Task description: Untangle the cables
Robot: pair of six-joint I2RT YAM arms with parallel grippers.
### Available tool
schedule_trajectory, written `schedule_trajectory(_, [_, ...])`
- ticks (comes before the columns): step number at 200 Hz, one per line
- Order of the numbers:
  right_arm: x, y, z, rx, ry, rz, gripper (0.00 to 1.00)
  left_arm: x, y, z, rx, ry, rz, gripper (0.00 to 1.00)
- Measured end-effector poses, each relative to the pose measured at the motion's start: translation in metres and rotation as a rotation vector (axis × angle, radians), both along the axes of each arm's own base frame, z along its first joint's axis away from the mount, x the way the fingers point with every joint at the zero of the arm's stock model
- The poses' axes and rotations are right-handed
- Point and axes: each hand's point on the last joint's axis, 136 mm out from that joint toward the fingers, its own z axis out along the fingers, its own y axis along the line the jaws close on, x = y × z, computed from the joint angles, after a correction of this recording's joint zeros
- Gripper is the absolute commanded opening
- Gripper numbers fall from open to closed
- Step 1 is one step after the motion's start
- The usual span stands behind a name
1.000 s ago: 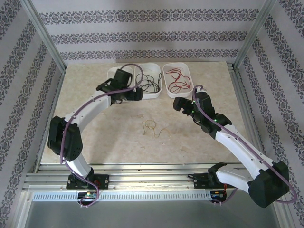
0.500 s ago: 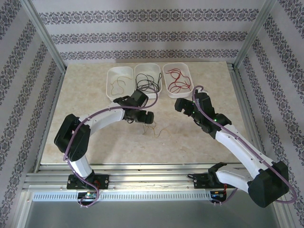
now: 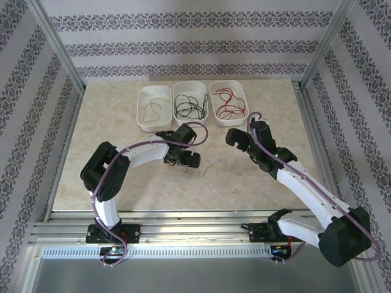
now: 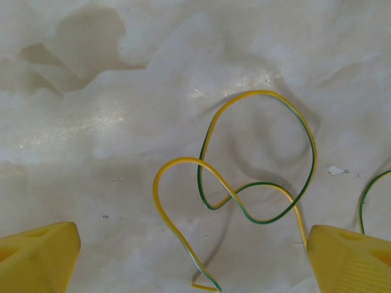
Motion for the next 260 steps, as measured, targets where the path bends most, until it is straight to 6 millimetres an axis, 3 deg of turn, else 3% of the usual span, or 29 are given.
schedule_trajectory(56, [0.0,0.0,0.0,0.001,0.0,0.0,0.98,0.005,-0.017,-0.003,-0.022,-0.011,-0.023,0.86])
schedule_trajectory(94, [0.0,0.0,0.001,0.002,-0.004,0.0,0.98,0.005,-0.021,-0.006,-0.027,-0.007,-0.018,0.71])
schedule_trajectory(155, [-0.003,-0.001,-0.004,-0.002,0.008,0.0,0.98,0.01,-0.022,-0.013,-0.013,-0.007,-0.001,0.58])
schedule_trajectory(202, [-0.002,-0.003,-0.004,-0.002,0.007,-0.006,0.98,0.02,-0.017,-0.017,0.036,-0.025,0.018,0.18])
schedule_trajectory(230, [-0.001,-0.005,-0.005,-0.002,0.008,-0.013,0.98,0.023,-0.015,-0.018,0.051,-0.036,0.02,0.0])
schedule_trajectory(260, [0.0,-0.009,-0.005,-0.002,0.008,-0.023,0.98,0.026,-0.015,-0.014,0.05,-0.052,0.02,0.0])
